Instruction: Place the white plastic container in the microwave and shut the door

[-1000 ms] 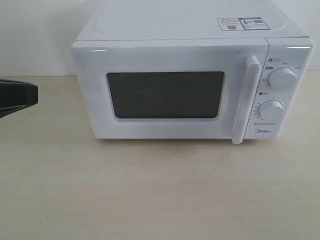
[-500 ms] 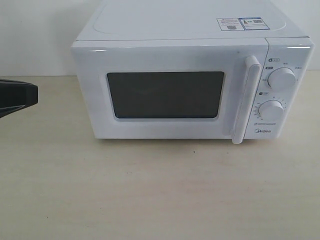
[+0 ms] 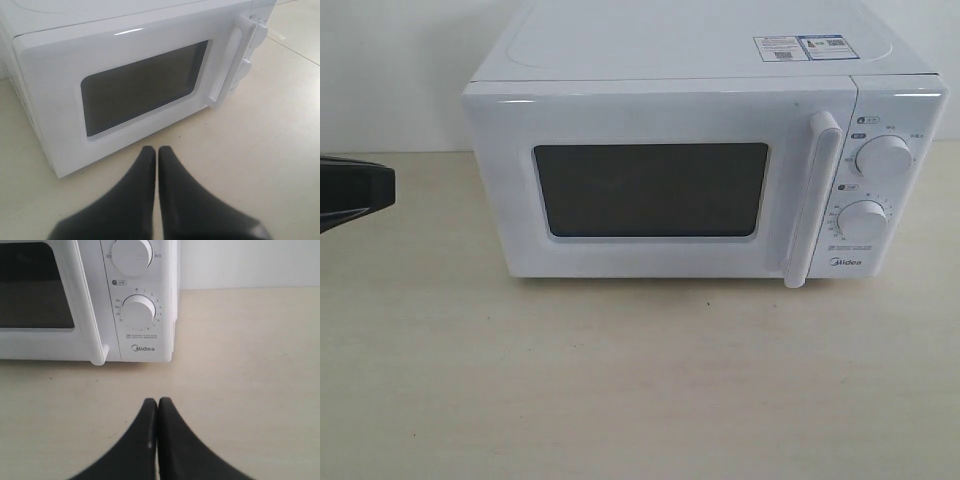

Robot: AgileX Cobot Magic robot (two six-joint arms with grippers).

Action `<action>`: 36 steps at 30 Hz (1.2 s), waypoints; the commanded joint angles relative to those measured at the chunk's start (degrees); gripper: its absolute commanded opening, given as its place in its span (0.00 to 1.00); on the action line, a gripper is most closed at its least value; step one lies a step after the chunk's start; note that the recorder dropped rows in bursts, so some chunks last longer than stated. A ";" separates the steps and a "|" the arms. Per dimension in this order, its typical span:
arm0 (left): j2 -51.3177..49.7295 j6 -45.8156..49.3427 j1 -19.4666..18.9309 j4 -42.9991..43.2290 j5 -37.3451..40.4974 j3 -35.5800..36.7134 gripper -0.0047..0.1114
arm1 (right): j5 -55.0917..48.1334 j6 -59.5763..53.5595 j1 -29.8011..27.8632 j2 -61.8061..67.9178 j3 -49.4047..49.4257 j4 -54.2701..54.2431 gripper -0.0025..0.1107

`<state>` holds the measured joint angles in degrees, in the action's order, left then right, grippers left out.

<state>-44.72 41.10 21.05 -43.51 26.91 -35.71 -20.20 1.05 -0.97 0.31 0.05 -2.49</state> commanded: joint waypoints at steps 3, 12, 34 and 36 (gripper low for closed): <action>0.33 -0.42 0.10 -0.37 -0.40 0.21 0.08 | 0.21 0.20 -0.22 -0.31 -0.05 0.24 0.02; 0.33 -0.42 0.10 -0.37 -0.40 0.21 0.08 | 0.21 0.20 -0.22 -0.31 -0.05 0.24 0.02; 44.72 -20.51 -11.87 -3.55 -11.73 7.20 0.08 | 0.21 0.20 -0.22 -0.31 -0.05 0.24 0.02; 44.72 -23.49 -11.87 -10.02 -18.38 5.74 0.08 | 1.68 0.19 -0.22 -0.31 -0.05 0.24 0.02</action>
<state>-0.37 22.25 9.34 -48.36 14.60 -29.16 -20.25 1.15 -1.00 0.31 0.05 -2.49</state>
